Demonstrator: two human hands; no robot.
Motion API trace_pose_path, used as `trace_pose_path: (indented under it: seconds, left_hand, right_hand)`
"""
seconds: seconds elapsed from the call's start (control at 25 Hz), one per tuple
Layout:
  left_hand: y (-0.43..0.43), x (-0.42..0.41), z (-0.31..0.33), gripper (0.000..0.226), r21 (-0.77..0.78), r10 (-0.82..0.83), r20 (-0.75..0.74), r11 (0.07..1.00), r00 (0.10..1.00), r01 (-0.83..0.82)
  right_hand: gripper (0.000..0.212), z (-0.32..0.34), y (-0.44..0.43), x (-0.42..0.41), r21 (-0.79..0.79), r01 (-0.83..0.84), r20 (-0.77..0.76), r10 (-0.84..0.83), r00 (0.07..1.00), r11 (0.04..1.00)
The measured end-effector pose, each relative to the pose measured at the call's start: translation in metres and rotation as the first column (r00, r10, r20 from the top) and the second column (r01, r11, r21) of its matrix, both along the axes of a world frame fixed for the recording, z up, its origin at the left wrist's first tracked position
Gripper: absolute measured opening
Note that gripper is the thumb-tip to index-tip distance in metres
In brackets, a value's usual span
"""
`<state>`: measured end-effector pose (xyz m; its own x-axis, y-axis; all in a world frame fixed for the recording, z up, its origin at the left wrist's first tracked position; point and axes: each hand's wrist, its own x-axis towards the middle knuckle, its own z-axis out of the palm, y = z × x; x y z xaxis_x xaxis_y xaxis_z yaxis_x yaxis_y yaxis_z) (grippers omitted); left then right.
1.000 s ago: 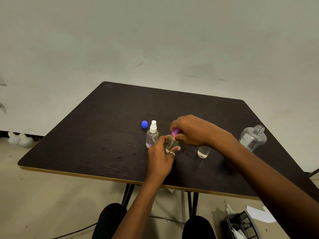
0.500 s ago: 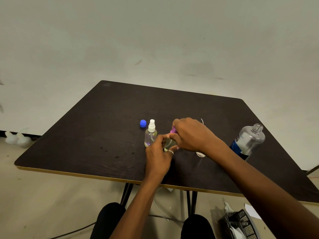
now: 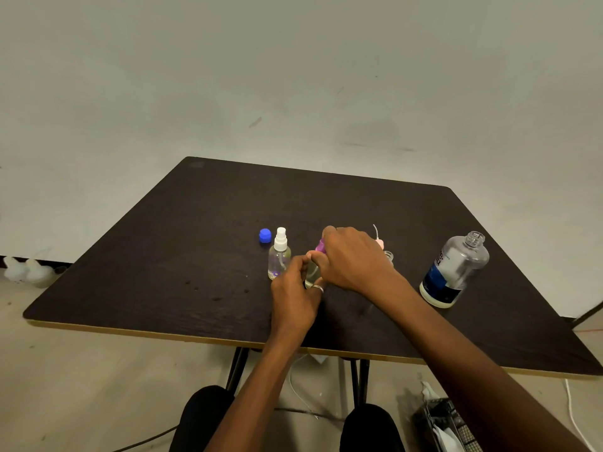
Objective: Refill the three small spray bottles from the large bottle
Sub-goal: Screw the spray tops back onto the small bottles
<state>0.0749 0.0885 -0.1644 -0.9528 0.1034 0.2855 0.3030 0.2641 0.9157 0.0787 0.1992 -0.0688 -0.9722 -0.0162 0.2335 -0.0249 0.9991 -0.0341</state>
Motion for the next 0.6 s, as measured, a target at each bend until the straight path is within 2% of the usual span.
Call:
trace_pose_path:
  seconds: [0.08,0.2,0.28,0.4,0.52,0.6]
  left_hand:
    - [0.000,0.002,0.001,0.035,-0.007,-0.003,-0.028,1.000,1.000,0.002]
    - [0.001,0.007,0.006,0.037,0.007,-0.011,-0.028,1.000,1.000,0.011]
    - [0.001,0.009,0.010,0.054,0.019,-0.019,0.025,1.000,1.000,0.019]
    - [0.001,0.017,0.012,0.083,-0.052,0.013,0.097,0.999,0.995,-0.008]
    - [0.001,0.052,0.009,0.071,-0.127,0.142,-0.011,0.982,0.990,-0.142]
    - [0.008,0.073,0.011,0.061,-0.116,0.121,-0.111,0.984,0.986,-0.133]
  right_hand:
    - [0.032,0.003,0.001,0.000,-0.012,-0.013,0.023,0.013,1.000,1.000]
    - [0.044,0.013,0.007,0.006,-0.075,-0.022,0.067,0.027,0.997,0.997]
    - [0.053,0.027,0.014,0.014,-0.125,0.006,0.028,-0.002,1.000,0.992]
    - [0.059,0.054,0.034,0.026,-0.144,0.067,-0.082,-0.079,0.994,0.987]
    - [0.049,0.072,0.058,0.030,-0.153,0.117,-0.121,-0.136,0.983,0.981]
    - [0.041,0.072,0.073,0.028,-0.166,0.146,-0.114,-0.166,0.979,0.975]
